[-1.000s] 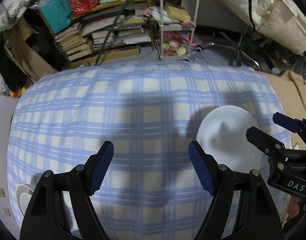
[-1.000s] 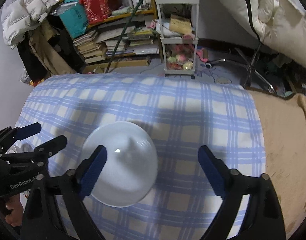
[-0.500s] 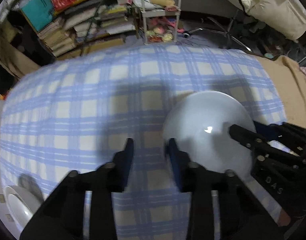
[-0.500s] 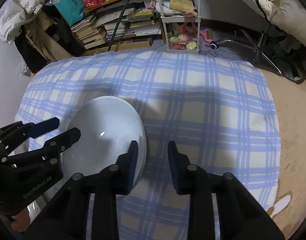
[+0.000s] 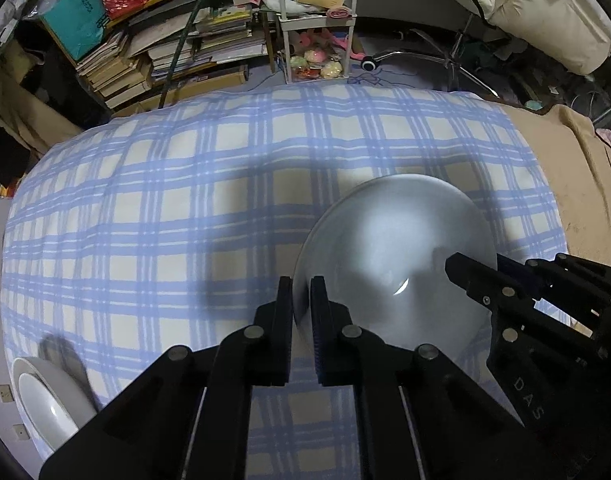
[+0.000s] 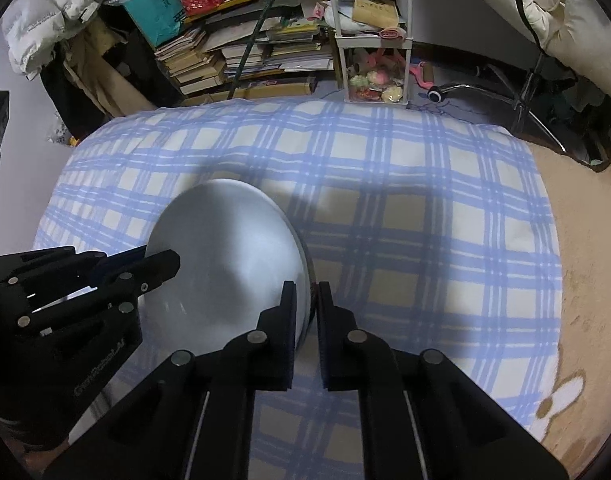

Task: Organize plates and bowls
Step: 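Lift the white bowl with both tools and carry it toward the stack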

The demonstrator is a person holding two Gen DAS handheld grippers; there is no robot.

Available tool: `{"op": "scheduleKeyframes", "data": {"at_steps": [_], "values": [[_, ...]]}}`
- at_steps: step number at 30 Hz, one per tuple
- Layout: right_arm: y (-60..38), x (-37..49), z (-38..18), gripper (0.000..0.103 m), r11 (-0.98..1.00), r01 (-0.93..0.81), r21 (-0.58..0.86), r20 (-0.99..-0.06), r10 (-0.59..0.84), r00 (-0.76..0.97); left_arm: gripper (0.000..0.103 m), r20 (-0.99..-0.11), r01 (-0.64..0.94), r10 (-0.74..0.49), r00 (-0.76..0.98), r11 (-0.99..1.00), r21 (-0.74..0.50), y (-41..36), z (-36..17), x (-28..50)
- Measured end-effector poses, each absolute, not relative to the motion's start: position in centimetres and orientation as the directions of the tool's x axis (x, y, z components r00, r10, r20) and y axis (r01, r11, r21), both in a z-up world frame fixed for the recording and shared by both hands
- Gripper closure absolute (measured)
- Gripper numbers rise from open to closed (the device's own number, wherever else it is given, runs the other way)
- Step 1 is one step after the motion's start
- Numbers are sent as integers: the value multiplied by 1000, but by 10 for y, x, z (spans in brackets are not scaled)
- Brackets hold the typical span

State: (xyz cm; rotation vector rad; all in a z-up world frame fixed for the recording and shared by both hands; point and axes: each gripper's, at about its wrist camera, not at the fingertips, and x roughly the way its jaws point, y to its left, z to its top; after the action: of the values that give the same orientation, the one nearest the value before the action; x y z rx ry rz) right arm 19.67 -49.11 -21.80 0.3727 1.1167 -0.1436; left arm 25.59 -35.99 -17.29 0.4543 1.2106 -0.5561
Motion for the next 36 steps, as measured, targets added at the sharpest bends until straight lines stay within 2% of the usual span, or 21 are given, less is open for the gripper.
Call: {"op": "scheduleKeyframes", "data": {"at_steps": [15, 36], "values": [[-434, 197, -171, 92, 937, 231, 263, -855, 115, 506, 94, -932, 561, -139, 334, 824, 78, -296, -121, 252], [-299, 222, -146, 92, 937, 83, 340, -819, 251, 515, 94, -900, 433, -79, 429, 892, 128, -145, -78, 258]]}}
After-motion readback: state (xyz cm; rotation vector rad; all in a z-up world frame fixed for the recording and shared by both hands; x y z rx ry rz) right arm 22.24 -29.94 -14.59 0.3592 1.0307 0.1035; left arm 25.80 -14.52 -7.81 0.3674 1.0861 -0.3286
